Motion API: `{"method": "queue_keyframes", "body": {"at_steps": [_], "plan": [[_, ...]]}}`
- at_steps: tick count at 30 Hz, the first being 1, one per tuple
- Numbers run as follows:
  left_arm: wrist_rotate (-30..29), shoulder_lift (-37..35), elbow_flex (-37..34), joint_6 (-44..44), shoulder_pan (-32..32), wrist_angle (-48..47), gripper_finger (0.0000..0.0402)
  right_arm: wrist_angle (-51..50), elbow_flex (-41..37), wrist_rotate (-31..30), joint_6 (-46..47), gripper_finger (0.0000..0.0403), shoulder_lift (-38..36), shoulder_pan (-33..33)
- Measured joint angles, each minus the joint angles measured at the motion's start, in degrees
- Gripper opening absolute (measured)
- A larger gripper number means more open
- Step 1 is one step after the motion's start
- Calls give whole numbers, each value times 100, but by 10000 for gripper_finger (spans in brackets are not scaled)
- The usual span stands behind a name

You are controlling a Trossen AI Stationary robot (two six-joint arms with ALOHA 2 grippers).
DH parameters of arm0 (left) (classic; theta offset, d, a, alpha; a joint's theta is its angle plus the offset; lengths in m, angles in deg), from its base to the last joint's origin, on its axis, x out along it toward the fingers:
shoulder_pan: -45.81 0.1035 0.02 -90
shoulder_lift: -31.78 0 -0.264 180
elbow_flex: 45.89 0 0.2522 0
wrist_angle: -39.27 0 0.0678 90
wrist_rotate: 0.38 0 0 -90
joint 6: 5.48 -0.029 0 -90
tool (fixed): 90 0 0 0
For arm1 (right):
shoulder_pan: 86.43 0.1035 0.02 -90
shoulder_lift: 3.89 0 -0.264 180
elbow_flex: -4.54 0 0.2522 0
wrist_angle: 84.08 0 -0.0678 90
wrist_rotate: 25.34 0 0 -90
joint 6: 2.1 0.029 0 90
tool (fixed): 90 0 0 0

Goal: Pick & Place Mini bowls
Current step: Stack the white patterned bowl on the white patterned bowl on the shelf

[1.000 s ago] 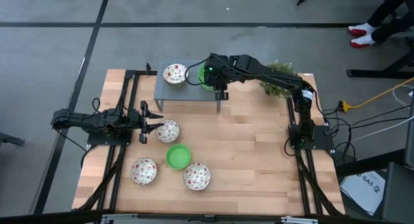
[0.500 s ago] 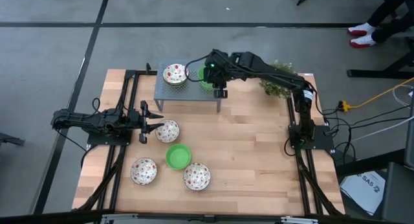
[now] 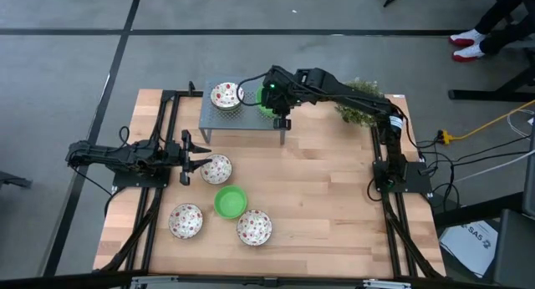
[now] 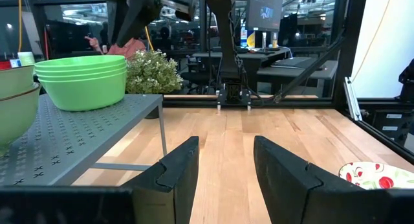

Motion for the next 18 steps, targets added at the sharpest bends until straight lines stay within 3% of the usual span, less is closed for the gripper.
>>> {"method": "queue_keyframes", "body": {"at_steps": [8,18], "plan": [[0,0,2,0,0,0,143,515,-4,-17,-17,10,-2,78],[0,-1,2,0,-1,0,143,1006,-4,-13,-46,30,-2,322]]}}
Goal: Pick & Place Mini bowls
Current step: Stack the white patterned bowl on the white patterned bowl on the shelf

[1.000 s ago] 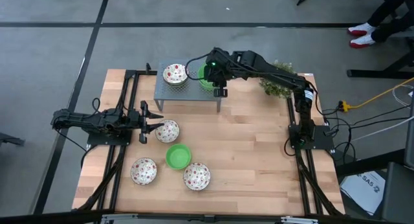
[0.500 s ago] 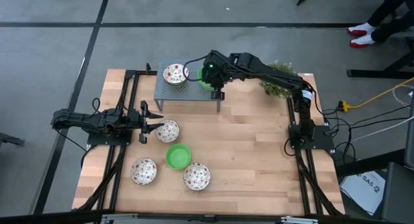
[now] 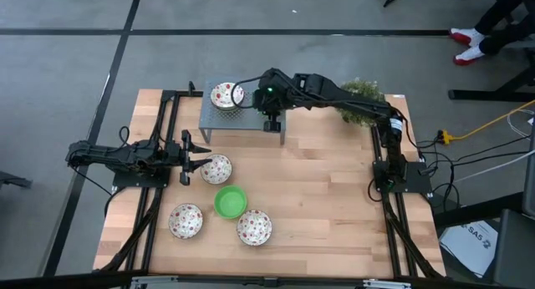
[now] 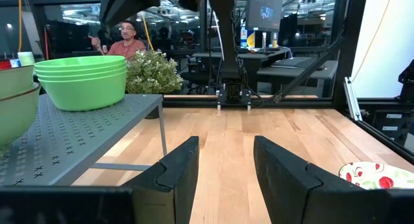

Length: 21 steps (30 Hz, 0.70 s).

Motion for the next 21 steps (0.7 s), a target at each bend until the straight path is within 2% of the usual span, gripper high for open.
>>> {"method": "queue_keyframes", "body": {"at_steps": [14,17,21], "plan": [[0,1,0,0,1,0,143,129,0,12,52,40,-83,734],[-1,1,-1,0,1,0,143,113,0,16,321,57,-100,978],[0,1,0,0,-1,0,143,122,2,-3,774,102,-120,1353]]}}
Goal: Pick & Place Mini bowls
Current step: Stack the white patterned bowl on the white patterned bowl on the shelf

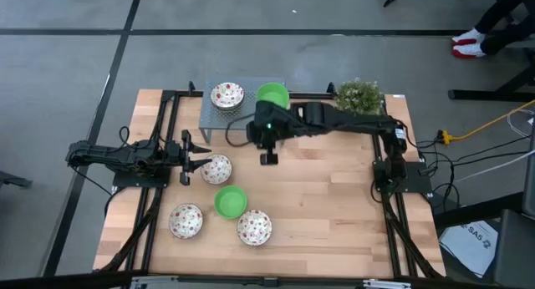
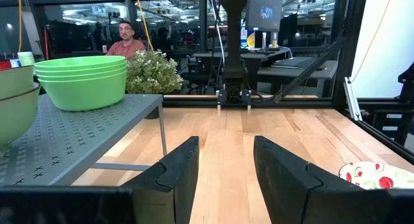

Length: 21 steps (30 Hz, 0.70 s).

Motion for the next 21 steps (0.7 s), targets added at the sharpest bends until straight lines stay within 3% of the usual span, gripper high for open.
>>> {"method": "queue_keyframes", "body": {"at_steps": [10,21], "plan": [[0,0,0,0,1,0,143,104,-109,-180,831,222,55,1233],[0,-2,-2,0,1,0,143,1308,-1243,-498,1746,242,61,2288]]}}
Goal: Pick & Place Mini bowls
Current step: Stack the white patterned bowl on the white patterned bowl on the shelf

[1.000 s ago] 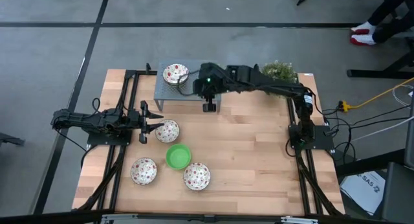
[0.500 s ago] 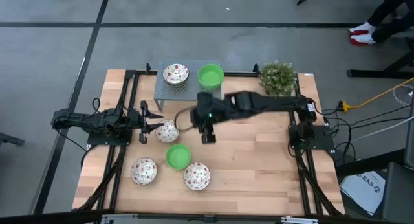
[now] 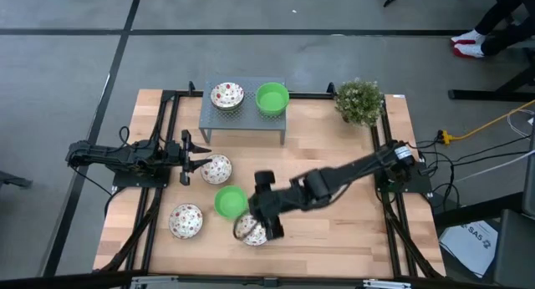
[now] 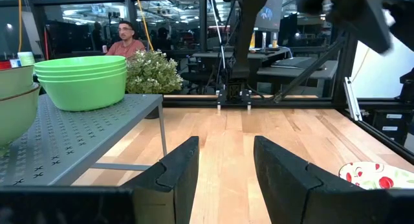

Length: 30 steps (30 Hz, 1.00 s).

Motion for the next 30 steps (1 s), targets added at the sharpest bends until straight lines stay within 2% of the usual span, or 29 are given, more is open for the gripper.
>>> {"method": "queue_keyframes", "body": {"at_steps": [8,14,22,30], "plan": [[-1,2,0,0,0,0,143,310,-731,0,74,242,0,422],[0,2,2,0,0,0,143,936,-1458,2,70,242,0,613],[0,2,0,0,-2,0,143,2000,-2540,18,-695,242,2,823],[0,2,0,0,0,0,143,2982,-3241,42,-880,242,2,859]]}}
